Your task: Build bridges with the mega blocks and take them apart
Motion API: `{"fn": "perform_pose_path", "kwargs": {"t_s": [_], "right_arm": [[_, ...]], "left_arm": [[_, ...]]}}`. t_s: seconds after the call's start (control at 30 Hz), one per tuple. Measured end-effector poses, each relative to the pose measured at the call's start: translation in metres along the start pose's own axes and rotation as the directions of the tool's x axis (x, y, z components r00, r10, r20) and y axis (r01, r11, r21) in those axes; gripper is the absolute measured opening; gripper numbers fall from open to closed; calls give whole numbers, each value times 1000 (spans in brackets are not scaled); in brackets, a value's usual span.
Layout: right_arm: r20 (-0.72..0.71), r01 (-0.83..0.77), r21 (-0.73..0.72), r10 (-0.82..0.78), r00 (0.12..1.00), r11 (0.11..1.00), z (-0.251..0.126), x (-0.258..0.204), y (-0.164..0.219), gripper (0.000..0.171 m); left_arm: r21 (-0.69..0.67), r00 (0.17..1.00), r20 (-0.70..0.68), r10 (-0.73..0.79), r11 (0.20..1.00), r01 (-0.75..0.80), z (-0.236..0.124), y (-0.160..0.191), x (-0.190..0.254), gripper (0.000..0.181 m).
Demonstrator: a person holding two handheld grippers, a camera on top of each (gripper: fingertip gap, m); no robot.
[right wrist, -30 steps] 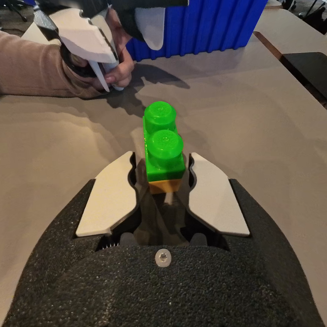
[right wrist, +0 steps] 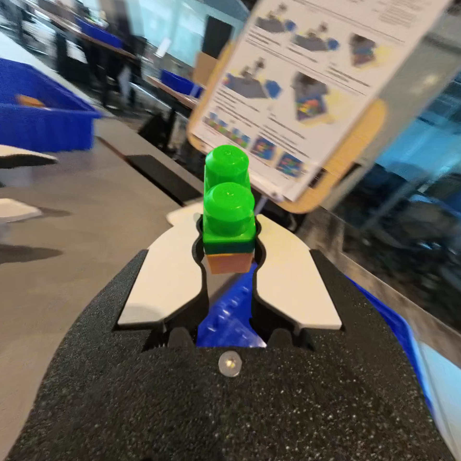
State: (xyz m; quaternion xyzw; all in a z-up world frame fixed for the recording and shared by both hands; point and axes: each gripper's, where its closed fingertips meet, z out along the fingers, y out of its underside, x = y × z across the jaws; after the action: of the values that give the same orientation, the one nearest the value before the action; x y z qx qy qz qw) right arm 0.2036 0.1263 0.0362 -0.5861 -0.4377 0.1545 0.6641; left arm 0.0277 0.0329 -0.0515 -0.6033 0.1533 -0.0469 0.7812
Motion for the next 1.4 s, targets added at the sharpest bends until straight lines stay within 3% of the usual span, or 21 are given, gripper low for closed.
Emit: {"fn": "perform_pose_path", "kwargs": {"t_s": [0.03,0.23,0.43,0.6,0.87,1.17,1.4], "right_arm": [[-50,-10,-24,9,999,1000,-1,20,11,36],[-271,-183,-138,141,952,973,15,110,85,37],[-265,-217,-213,158,951,953,48,135,106,37],[-203,-97,-374,20,979,922,77,125,152,37],[-238,-264,-476,167,957,839,108,110,217,37],[-401,-484,-481,308,863,731,129,115,238,37],[-397,-445,-498,261,880,744,131,109,238,37]], "left_arm": [[9,1000,-1,-28,1000,28,10,-1,12,77],[16,993,-76,-87,996,88,64,1,84,77],[7,992,-58,-114,993,115,86,8,88,77],[9,983,-41,-178,984,179,85,9,80,76],[-2,990,-96,-104,995,104,87,9,94,74],[-12,986,-109,-124,992,123,89,11,95,74],[-8,987,-118,-111,994,111,89,10,97,74]]}}
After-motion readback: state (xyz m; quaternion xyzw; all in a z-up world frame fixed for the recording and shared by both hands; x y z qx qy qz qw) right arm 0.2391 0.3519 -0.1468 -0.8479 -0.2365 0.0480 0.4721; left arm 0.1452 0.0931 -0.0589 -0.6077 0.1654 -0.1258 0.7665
